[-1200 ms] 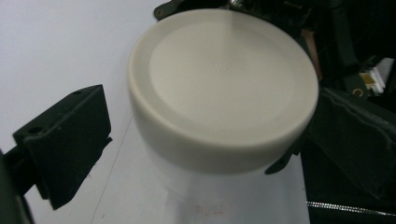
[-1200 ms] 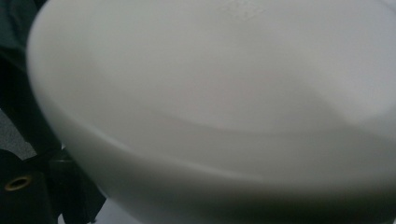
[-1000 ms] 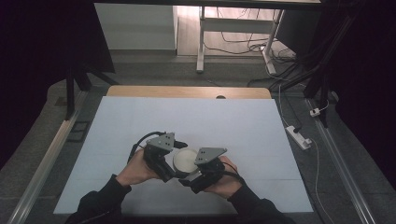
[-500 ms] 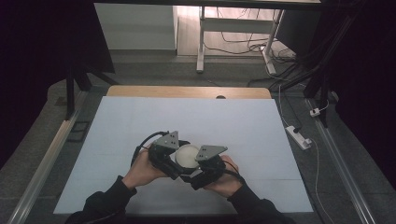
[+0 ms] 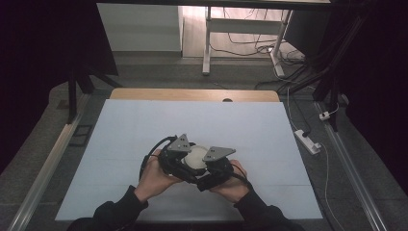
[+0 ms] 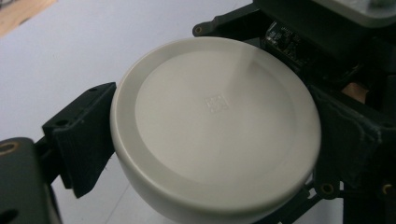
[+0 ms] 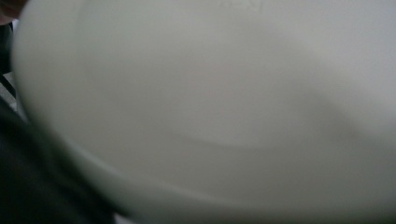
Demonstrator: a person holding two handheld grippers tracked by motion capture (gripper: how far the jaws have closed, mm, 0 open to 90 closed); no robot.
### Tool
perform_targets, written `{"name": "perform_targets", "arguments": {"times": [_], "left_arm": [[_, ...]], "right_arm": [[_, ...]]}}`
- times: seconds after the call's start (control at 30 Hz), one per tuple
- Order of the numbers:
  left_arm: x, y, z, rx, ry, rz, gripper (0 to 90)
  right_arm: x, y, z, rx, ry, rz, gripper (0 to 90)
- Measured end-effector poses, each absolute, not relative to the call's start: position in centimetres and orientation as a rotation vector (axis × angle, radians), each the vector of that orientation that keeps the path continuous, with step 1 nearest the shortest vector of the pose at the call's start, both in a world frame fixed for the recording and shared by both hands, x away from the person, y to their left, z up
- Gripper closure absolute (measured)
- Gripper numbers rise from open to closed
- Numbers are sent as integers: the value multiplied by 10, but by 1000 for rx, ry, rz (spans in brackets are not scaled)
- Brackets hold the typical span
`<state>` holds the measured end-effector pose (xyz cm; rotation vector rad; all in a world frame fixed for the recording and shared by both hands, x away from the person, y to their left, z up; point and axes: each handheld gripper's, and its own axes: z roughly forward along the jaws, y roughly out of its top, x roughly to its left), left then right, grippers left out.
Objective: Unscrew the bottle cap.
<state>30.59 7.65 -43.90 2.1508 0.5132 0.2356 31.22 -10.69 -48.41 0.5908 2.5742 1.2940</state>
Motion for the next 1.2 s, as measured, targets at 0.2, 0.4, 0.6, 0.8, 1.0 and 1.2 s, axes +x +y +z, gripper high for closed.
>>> {"name": "perform_targets", "arguments": {"times": [0.2,0.4,0.6,0.8,1.0,1.2], "left_arm": [[308,81,-434,2188,432,239,4],[312,97,-429,2213,234,81,9],[312,102,-428,2196,147,25,30],[310,105,-430,2187,64,-2,76],[311,102,-432,2178,142,36,78],[311,95,-433,2167,298,85,79]], "right_arm": [[310,-107,-483,545,2591,1315,67],[306,-106,-481,467,2616,1365,67],[301,-104,-480,358,2651,1439,67],[296,-101,-479,286,2674,1446,67],[298,-102,-479,331,2661,1429,67],[304,-103,-480,441,2628,1395,67]]}}
